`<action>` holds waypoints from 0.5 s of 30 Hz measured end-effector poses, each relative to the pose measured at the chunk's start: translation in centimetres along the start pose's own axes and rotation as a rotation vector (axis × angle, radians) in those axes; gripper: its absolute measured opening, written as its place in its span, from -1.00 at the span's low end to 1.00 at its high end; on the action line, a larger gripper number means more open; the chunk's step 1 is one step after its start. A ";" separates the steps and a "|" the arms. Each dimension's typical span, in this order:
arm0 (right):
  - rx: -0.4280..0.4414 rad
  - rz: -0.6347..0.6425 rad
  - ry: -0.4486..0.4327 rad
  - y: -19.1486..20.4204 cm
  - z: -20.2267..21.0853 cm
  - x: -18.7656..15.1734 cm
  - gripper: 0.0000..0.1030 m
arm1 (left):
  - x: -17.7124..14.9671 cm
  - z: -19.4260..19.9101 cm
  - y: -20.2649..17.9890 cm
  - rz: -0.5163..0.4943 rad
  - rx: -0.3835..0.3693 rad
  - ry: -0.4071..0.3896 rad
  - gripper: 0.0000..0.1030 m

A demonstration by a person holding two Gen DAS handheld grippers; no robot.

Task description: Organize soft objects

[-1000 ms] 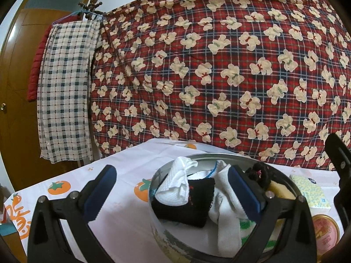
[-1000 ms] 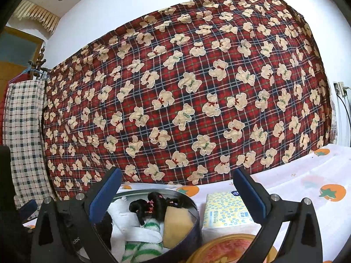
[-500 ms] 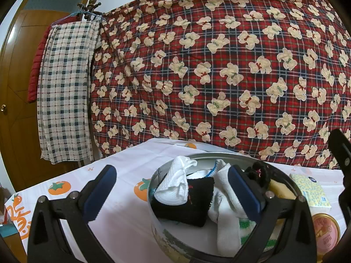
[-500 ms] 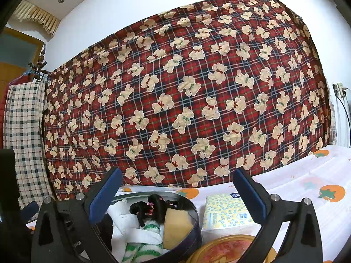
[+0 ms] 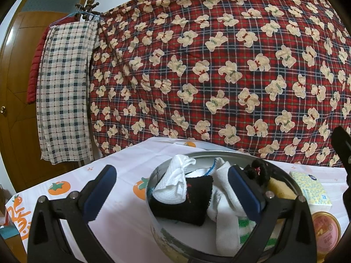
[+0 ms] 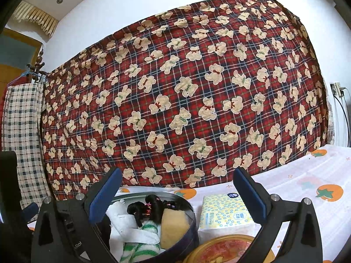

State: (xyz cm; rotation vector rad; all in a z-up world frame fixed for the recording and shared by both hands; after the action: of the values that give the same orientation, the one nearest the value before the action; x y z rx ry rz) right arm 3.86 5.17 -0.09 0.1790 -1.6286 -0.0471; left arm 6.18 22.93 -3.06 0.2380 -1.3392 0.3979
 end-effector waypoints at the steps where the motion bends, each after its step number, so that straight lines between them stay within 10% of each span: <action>1: 0.000 0.000 0.000 0.0 0.0 0.0 0.99 | 0.0 0.0 0.0 0.000 -0.001 -0.001 0.99; 15: 0.000 -0.003 -0.001 -0.2 0.0 0.0 0.99 | 0.0 0.0 0.0 -0.004 -0.002 0.004 0.99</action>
State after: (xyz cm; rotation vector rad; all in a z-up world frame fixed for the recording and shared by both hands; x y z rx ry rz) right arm 3.83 5.00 -0.11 0.1807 -1.6290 -0.0494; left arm 6.16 22.90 -3.04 0.2384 -1.3346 0.3934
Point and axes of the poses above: each gripper's, at about its wrist camera, not at the fingertips, and z roughly against the way its jaws point, y to its left, x to its top, the point moved 2 cm from there along -z, roughly the way its jaws point, and after that the axes turned 2 degrees about x, right-handed, at the moved point
